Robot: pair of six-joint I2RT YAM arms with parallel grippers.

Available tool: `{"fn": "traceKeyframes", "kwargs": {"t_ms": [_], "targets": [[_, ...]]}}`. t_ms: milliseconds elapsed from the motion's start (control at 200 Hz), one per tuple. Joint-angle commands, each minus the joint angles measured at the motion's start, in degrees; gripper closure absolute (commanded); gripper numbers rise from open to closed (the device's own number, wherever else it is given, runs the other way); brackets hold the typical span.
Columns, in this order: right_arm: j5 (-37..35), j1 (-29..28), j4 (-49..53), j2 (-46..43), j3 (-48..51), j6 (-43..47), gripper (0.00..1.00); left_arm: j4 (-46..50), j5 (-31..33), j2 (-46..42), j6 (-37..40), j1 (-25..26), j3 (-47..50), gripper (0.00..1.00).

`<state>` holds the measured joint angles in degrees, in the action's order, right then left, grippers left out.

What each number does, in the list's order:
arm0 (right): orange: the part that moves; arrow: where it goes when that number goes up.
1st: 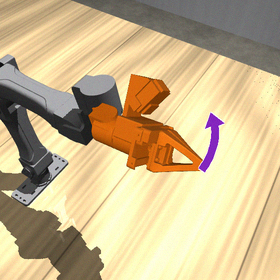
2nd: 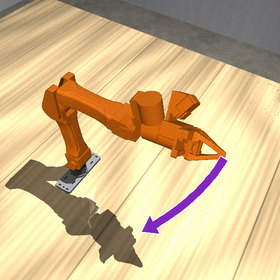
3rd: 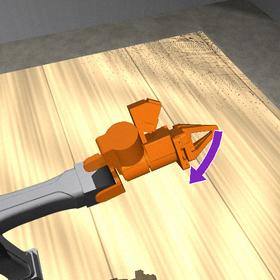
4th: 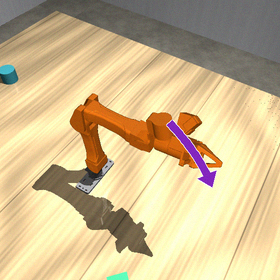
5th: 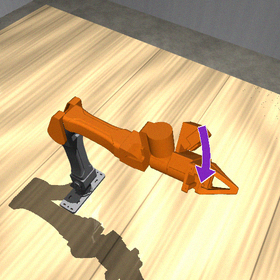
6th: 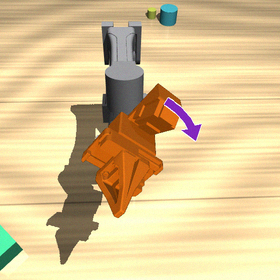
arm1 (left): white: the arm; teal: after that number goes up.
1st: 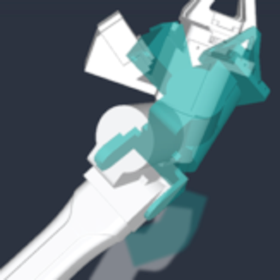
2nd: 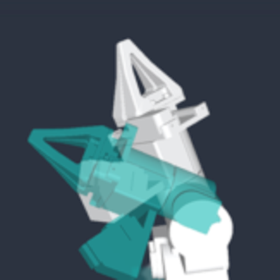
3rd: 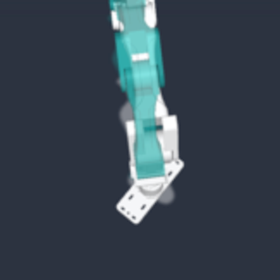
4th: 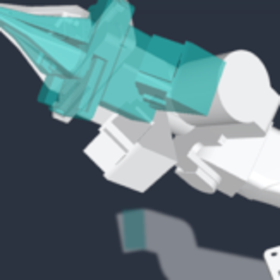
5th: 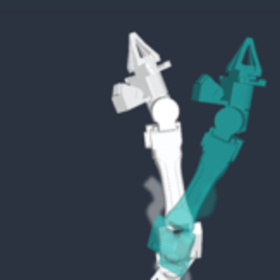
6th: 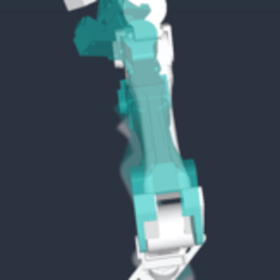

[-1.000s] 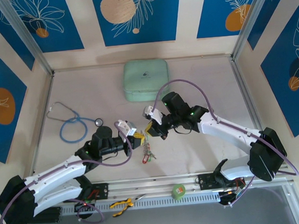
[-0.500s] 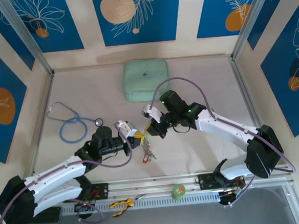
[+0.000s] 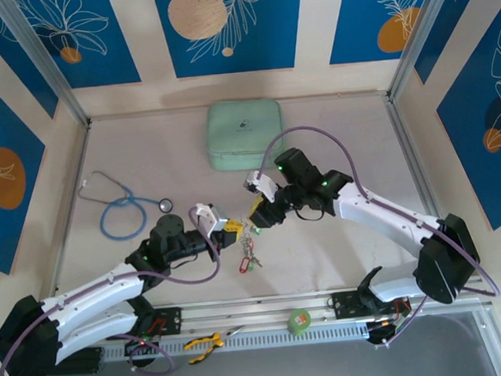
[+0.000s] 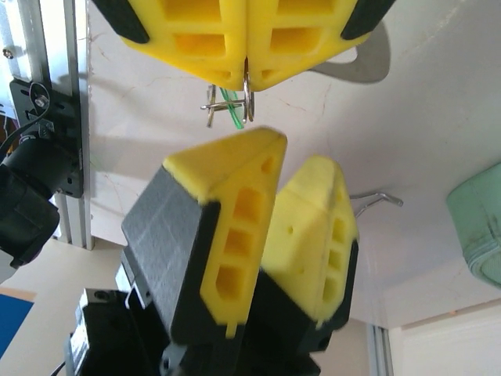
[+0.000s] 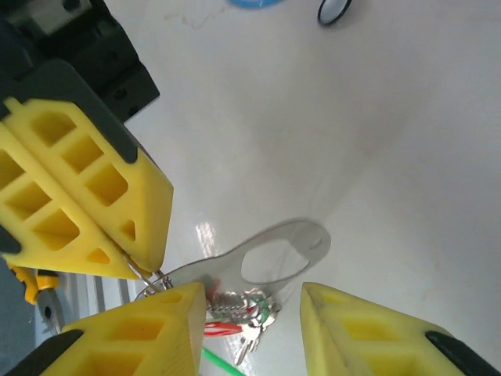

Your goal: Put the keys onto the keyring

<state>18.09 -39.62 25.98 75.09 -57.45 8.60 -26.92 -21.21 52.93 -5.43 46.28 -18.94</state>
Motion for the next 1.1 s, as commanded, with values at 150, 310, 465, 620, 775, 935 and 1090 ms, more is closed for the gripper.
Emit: {"fn": "traceKeyframes", "kwargs": {"t_ms": [150,310,465,620,775,935,1090], "targets": [[5.5,0.4,-11.4,-9.6,10.6,9.1,0.62,-12.0,-2.2,-0.7,2.4,0.3,4.4,1.00],[10.1,0.3,-14.3,-9.2,12.2,8.6,0.63,-15.8,-3.0,-0.2,2.9,0.3,6.0,1.00],[13.0,-0.5,-14.0,-7.4,11.4,6.6,0.64,-16.3,-2.5,-0.4,3.1,0.4,6.3,1.00],[5.6,-3.0,-14.9,-9.0,13.4,9.5,0.64,-15.2,-1.3,-0.8,2.7,0.4,6.0,1.00],[-3.8,-5.5,-17.8,-11.7,16.3,14.2,0.64,-13.7,-1.2,-0.7,2.5,0.3,5.7,1.00],[-9.1,-7.5,-18.6,-12.7,17.0,16.7,0.66,-13.3,-1.0,-0.3,2.5,0.4,5.5,1.00],[-10.1,-9.0,-19.3,-13.1,17.5,17.4,0.68,-13.1,-1.0,-0.2,2.4,0.4,5.3,1.00]]}}
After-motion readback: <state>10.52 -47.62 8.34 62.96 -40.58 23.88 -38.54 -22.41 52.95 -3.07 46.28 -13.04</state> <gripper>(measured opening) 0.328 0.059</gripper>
